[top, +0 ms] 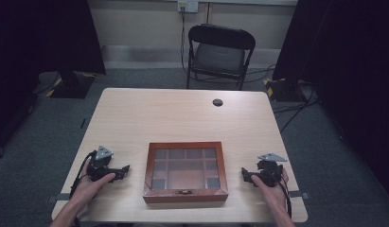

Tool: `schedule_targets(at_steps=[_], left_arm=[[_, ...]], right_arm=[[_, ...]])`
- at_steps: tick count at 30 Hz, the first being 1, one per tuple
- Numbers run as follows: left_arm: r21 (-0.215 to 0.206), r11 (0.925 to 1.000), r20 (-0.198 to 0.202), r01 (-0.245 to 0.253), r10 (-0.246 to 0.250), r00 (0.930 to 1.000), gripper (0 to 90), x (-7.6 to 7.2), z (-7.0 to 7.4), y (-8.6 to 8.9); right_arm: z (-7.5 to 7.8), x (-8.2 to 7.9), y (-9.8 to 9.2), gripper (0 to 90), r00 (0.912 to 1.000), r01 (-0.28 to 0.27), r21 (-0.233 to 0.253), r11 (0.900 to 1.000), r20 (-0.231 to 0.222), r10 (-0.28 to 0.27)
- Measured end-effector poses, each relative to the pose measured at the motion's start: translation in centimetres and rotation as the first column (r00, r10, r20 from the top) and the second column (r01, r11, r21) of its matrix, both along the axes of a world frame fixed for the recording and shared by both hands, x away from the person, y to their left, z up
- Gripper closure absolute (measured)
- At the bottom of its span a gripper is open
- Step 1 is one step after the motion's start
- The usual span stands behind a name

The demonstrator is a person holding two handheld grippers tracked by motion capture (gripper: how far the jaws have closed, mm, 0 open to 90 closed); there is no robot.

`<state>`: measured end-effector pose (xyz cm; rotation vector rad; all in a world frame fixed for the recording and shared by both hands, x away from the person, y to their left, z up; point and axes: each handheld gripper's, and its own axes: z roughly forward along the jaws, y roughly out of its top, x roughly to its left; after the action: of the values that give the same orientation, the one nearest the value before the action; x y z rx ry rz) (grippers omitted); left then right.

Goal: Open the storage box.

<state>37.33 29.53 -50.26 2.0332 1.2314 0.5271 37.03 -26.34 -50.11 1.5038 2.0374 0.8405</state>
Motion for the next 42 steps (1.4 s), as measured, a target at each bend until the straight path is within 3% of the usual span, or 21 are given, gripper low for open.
schedule_targets(at_steps=[5, 7, 11, 15, 16, 19, 24, 25, 30, 31, 32, 33, 34, 35, 36, 37, 38, 39, 40, 41, 42], left_arm=[[0.001, 1.0000, 0.000, 0.003, -0.003, 1.0000, 9.2, 0.0, 0.0, 0.0], [0.010, 0.9999, -0.003, 0.008, -0.008, 1.0000, 9.2, 0.0, 0.0, 0.1], [0.000, 1.0000, 0.000, 0.002, -0.002, 1.0000, 9.2, 0.0, 0.0, 0.0], [0.009, 0.9999, -0.002, 0.007, -0.007, 1.0000, 9.2, 0.0, 0.0, 0.1], [0.009, 0.9999, -0.002, 0.008, -0.008, 1.0000, 9.1, 0.0, 0.0, 0.1], [0.011, 0.9999, -0.006, 0.013, -0.013, 0.9999, 8.9, 0.1, 0.0, 0.1], [0.011, 0.9999, -0.005, 0.013, -0.013, 0.9999, 8.8, 0.1, 0.0, 0.1], [0.011, 0.9999, -0.005, 0.013, -0.013, 0.9999, 8.8, 0.1, 0.0, 0.1], [0.011, 0.9999, -0.006, 0.013, -0.013, 0.9999, 8.8, 0.1, 0.0, 0.1], [0.011, 0.9999, -0.005, 0.013, -0.013, 0.9999, 8.9, 0.1, 0.0, 0.1], [0.011, 0.9999, -0.005, 0.013, -0.013, 0.9999, 8.9, 0.1, 0.0, 0.1], [0.011, 0.9999, -0.005, 0.013, -0.013, 0.9999, 8.8, 0.1, 0.0, 0.1], [0.011, 0.9999, -0.005, 0.013, -0.013, 0.9999, 8.8, 0.1, 0.0, 0.1], [0.011, 0.9999, -0.005, 0.013, -0.013, 0.9999, 8.9, 0.1, 0.0, 0.1], [0.011, 0.9999, -0.005, 0.013, -0.013, 0.9999, 8.9, 0.1, 0.0, 0.1], [0.011, 0.9999, -0.005, 0.013, -0.013, 0.9999, 8.8, 0.1, 0.0, 0.1], [0.011, 0.9999, -0.005, 0.013, -0.013, 0.9999, 8.8, 0.1, 0.0, 0.1], [0.011, 0.9999, -0.005, 0.013, -0.013, 0.9999, 8.8, 0.1, 0.0, 0.1], [0.011, 0.9999, -0.005, 0.013, -0.013, 0.9999, 8.8, 0.1, 0.0, 0.1], [0.011, 0.9998, -0.005, 0.013, -0.013, 0.9999, 8.8, 0.1, 0.0, 0.1], [0.011, 0.9998, -0.006, 0.014, -0.014, 0.9999, 8.8, 0.1, 0.0, 0.1]], right_arm=[[0.0, -0.1, 0.0, 2.5, 1.0000, -0.008, 0.002, 1.000, 0.004, 0.008], [0.2, -0.2, 0.0, 15.7, 0.9996, -0.013, 0.019, 1.000, 0.025, 0.013], [0.7, -0.2, 0.2, 18.6, 0.9984, -0.055, 0.043, 0.998, -0.007, 0.056], [1.3, -0.2, 0.4, 17.1, 0.9970, -0.078, 0.049, 0.996, 0.001, 0.078], [1.7, -0.2, 0.4, 23.8, 0.9960, -0.089, 0.093, 0.992, 0.002, 0.089], [2.2, -0.2, 0.5, 24.1, 0.9940, -0.109, 0.136, 0.985, 0.008, 0.109], [3.7, -0.5, 1.2, 25.6, 0.9872, -0.158, 0.154, 0.975, 0.050, 0.152], [4.2, -0.7, 1.6, 25.3, 0.9809, -0.192, 0.180, 0.965, 0.068, 0.182], [5.0, -0.9, 2.1, 27.4, 0.9715, -0.236, 0.212, 0.948, 0.075, 0.225], [5.7, -1.0, 2.4, 32.2, 0.9624, -0.270, 0.223, 0.937, 0.092, 0.255], [5.7, -1.0, 2.4, 32.2, 0.9624, -0.270, 0.223, 0.937, 0.092, 0.255], [6.2, -1.0, 2.9, 34.6, 0.9527, -0.303, 0.233, 0.924, 0.099, 0.287], [6.2, -1.0, 2.9, 34.6, 0.9527, -0.303, 0.233, 0.924, 0.099, 0.287], [6.8, -1.1, 3.4, 37.3, 0.9407, -0.338, 0.236, 0.911, 0.106, 0.322], [6.8, -1.1, 3.4, 37.3, 0.9407, -0.338, 0.236, 0.911, 0.106, 0.322], [7.2, -1.3, 4.1, 40.7, 0.9245, -0.381, 0.244, 0.892, 0.113, 0.364], [7.2, -1.3, 4.1, 40.7, 0.9245, -0.381, 0.244, 0.892, 0.113, 0.364], [7.6, -1.5, 4.9, 42.7, 0.9095, -0.416, 0.252, 0.874, 0.115, 0.399], [7.6, -1.5, 4.9, 42.7, 0.9095, -0.416, 0.252, 0.874, 0.115, 0.399], [8.0, -1.6, 5.8, 45.4, 0.8904, -0.455, 0.254, 0.854, 0.121, 0.439], [8.0, -1.6, 5.8, 45.4, 0.8904, -0.455, 0.254, 0.854, 0.121, 0.439]])
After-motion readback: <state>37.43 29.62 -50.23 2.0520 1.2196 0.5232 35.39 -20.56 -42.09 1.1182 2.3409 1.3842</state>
